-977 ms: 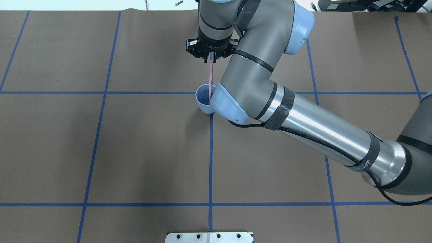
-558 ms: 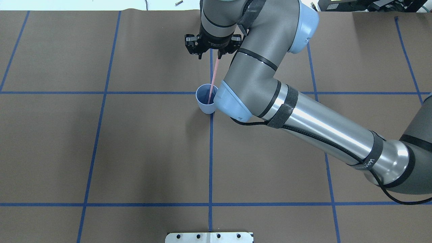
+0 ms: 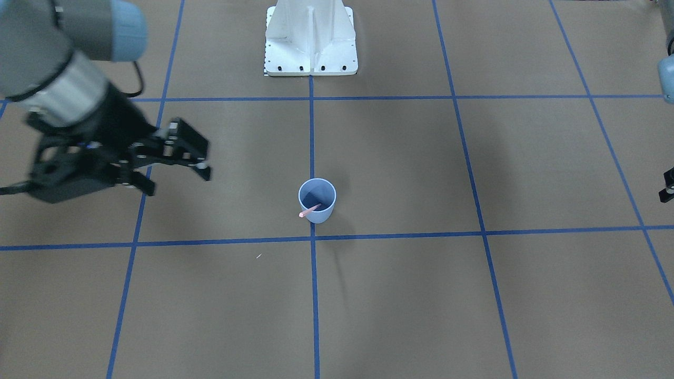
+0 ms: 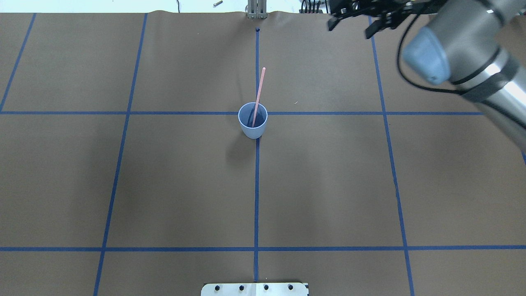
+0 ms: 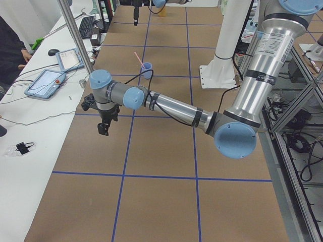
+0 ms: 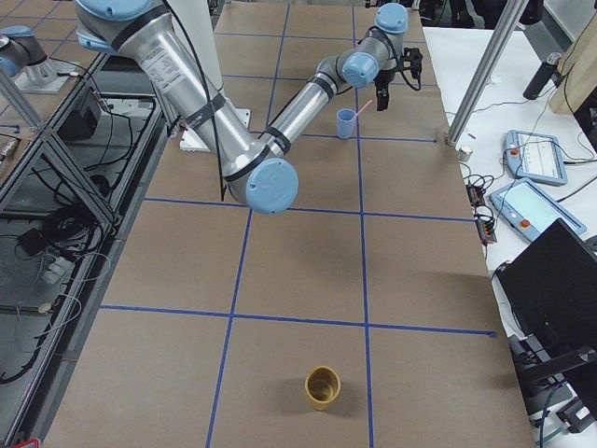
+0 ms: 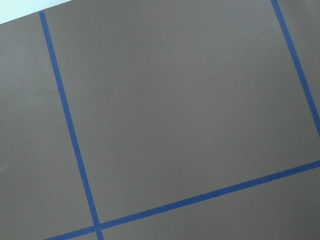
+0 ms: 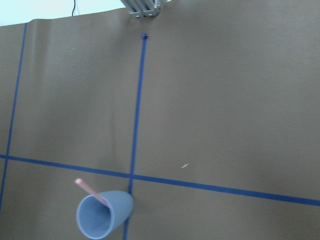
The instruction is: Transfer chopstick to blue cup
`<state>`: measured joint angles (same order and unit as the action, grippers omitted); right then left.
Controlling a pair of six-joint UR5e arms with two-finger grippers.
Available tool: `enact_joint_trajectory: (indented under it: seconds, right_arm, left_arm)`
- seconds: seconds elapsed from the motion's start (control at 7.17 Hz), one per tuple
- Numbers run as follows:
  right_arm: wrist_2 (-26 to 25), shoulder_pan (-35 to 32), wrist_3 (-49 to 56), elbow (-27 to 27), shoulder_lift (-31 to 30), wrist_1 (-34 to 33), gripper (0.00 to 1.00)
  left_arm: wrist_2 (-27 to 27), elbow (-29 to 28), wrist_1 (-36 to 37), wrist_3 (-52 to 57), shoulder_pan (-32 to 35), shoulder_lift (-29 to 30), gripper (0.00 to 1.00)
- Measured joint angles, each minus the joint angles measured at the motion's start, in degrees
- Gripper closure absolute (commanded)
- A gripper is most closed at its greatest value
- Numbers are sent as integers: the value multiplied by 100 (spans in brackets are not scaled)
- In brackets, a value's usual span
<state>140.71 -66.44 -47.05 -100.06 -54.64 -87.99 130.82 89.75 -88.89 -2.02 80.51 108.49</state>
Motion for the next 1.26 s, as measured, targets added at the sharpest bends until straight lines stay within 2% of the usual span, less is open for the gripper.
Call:
enact_joint_trajectory:
  seconds: [0.28, 0.56, 0.84, 1.26]
  right_arm:
    - [380, -1066, 1651, -253, -1370, -6, 0]
    - [167, -1737, 3767, -91, -2504, -149, 0]
    - [-628, -2088, 5052, 163, -3046, -817, 0]
    - [-858, -2255, 5383, 376, -3303, -1135, 0]
  left_arm:
    - [-79, 30, 1, 13, 17, -230, 2]
    - [-52, 129, -7, 17, 76, -484, 2]
    - [122, 158, 26, 24, 206, -676, 2]
    - [191, 98, -191, 256, 666, -1430, 2]
